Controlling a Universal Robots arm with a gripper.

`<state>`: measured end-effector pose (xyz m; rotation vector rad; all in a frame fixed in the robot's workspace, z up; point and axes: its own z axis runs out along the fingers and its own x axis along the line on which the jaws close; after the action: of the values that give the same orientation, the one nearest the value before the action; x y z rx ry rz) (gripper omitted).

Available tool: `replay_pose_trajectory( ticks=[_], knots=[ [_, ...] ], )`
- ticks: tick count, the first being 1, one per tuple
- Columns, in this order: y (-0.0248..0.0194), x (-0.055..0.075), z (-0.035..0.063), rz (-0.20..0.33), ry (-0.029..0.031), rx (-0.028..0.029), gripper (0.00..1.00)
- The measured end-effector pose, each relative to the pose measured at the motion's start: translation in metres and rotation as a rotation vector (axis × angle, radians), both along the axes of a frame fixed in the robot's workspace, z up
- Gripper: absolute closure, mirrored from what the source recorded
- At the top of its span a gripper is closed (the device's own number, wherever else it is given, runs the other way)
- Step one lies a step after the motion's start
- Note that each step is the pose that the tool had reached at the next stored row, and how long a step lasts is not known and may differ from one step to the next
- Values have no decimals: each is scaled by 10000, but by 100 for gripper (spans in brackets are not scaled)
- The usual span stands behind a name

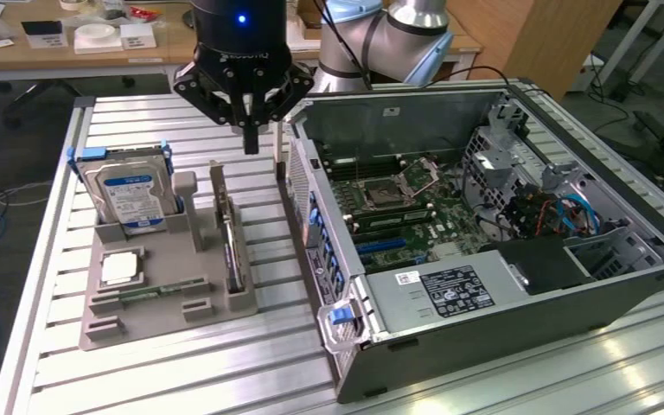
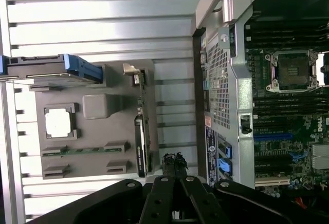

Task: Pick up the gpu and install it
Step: 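Reach for the gpu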

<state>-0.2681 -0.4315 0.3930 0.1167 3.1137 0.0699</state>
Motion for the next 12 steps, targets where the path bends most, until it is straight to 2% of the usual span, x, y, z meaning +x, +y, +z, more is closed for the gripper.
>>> replay_pose_trajectory(
  ticks=[12],
  knots=[
    [-31,-118,0,1,0,0,89]
  ],
)
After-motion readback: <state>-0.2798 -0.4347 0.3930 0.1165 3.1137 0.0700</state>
